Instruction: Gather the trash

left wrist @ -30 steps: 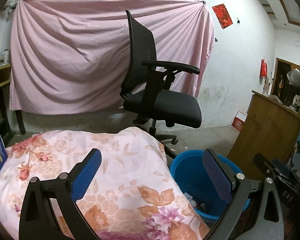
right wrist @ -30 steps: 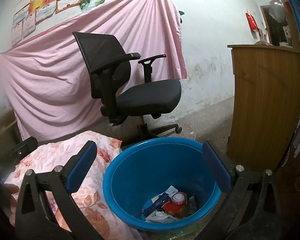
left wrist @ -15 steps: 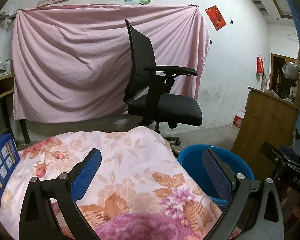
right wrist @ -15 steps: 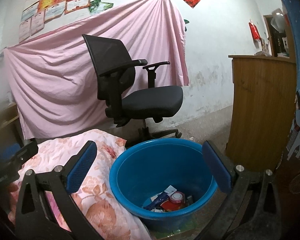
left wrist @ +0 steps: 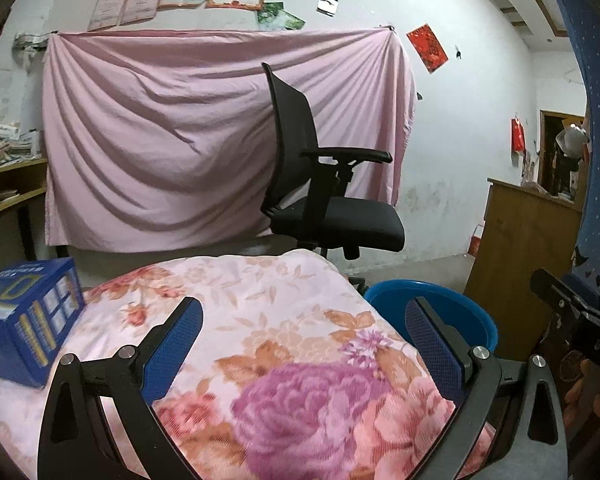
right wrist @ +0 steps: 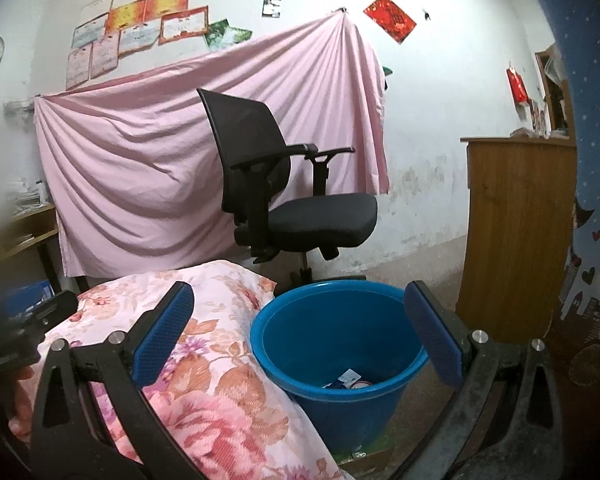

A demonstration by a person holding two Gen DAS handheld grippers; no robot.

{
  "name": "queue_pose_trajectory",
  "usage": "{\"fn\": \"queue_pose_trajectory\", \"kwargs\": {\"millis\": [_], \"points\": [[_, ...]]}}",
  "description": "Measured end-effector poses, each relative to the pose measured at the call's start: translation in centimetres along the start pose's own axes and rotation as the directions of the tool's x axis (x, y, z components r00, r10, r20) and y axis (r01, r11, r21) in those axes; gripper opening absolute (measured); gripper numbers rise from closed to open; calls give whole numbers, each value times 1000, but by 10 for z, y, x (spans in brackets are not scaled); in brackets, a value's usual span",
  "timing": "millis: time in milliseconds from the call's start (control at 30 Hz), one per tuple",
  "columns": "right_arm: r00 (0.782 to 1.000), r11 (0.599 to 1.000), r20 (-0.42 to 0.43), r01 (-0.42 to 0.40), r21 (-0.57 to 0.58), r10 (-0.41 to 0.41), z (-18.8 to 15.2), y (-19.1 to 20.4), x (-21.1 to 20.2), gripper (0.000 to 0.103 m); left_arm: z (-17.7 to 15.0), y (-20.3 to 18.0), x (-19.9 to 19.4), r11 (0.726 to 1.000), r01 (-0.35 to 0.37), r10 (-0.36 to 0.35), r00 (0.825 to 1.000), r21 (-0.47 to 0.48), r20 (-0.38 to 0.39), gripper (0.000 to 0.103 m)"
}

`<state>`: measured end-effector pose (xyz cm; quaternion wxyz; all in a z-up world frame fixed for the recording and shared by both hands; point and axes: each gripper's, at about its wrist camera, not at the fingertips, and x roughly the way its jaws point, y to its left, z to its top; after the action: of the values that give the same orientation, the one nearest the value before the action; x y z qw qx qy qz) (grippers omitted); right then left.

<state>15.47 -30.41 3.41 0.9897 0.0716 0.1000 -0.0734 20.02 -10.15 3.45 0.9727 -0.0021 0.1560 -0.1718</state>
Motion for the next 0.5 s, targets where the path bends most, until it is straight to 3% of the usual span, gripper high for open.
{"fn": "queue_pose_trajectory", "kwargs": {"millis": [500], "points": [[997,1000,79,-23,5,22,-25,20,-90,103,-29,6,-82,999,-44,45,999,-10,19,99]]}}
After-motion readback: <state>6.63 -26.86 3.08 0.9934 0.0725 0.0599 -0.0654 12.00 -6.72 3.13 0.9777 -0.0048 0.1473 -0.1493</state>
